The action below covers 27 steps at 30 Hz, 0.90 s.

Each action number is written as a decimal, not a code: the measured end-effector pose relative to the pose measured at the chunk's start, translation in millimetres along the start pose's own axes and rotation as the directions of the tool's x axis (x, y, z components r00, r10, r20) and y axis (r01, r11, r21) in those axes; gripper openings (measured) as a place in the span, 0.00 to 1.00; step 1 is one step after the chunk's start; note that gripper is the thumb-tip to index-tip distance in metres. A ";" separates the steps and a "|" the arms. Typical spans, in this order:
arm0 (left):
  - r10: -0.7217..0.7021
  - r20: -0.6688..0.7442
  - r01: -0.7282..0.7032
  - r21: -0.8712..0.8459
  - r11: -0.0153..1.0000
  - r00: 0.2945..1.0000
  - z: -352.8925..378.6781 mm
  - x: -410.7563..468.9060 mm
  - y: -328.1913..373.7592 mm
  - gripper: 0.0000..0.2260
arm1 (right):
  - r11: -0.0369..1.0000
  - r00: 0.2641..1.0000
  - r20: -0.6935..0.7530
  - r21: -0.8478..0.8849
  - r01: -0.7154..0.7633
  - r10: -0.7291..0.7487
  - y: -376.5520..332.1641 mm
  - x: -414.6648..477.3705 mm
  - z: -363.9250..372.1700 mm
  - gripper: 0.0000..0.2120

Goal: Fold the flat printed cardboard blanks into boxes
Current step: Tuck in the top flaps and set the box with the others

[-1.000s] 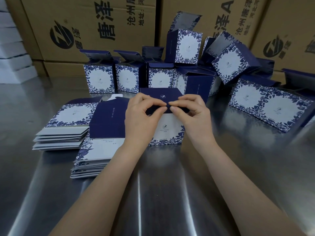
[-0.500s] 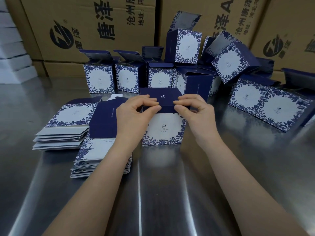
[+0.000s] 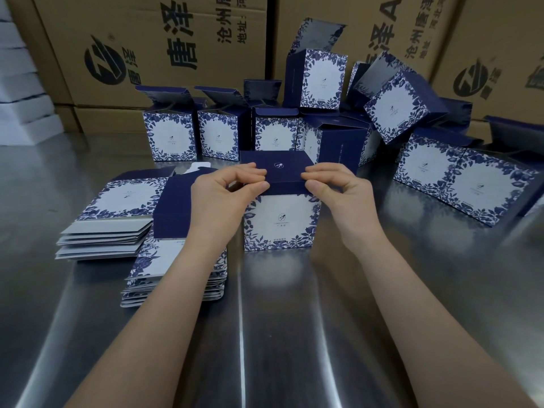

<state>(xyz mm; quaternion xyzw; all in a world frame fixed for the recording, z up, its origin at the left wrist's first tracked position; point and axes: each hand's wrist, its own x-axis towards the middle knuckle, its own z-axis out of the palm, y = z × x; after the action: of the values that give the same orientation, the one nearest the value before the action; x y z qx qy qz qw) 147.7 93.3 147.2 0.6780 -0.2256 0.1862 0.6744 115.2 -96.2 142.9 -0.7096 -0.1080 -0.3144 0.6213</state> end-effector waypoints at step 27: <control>-0.003 0.037 0.009 -0.156 0.988 0.999 -9.0 -3.8 -16.7 0.10 | 0.996 0.999 0.008 0.083 -0.036 0.036 4.9 -0.2 -8.8 0.13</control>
<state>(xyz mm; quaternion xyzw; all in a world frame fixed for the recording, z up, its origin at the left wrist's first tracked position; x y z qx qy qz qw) 154.3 102.4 131.4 0.6268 -0.2499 0.1535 0.7218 114.9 -105.5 139.1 -0.6860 -0.1103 -0.2961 0.6554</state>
